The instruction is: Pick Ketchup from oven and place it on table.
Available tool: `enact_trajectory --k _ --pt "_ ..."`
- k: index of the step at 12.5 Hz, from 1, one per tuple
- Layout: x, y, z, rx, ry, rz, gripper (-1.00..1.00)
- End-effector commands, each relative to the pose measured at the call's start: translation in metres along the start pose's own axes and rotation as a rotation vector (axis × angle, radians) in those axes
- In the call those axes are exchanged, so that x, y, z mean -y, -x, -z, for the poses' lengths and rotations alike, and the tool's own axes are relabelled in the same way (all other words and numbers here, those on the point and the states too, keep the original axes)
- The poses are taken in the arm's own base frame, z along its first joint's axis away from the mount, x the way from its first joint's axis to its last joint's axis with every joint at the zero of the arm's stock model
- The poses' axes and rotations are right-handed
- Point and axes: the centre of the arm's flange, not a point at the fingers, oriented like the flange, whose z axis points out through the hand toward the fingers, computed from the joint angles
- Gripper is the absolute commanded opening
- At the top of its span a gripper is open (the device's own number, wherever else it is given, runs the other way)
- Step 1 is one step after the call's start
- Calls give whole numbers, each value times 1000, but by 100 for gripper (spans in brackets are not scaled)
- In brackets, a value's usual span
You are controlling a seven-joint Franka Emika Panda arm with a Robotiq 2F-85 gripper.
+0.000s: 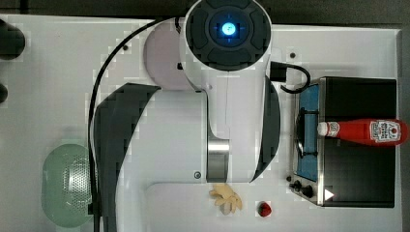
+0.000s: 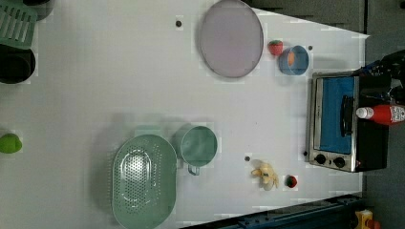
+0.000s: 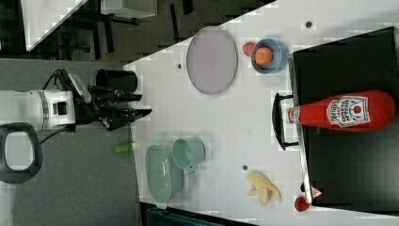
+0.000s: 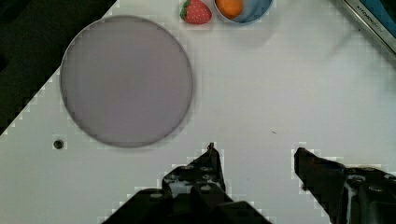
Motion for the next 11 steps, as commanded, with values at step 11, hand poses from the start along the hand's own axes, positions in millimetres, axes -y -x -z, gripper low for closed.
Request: enact_trajectory --k 11 --pt "-207 -132 -16 33 40 -395 100"
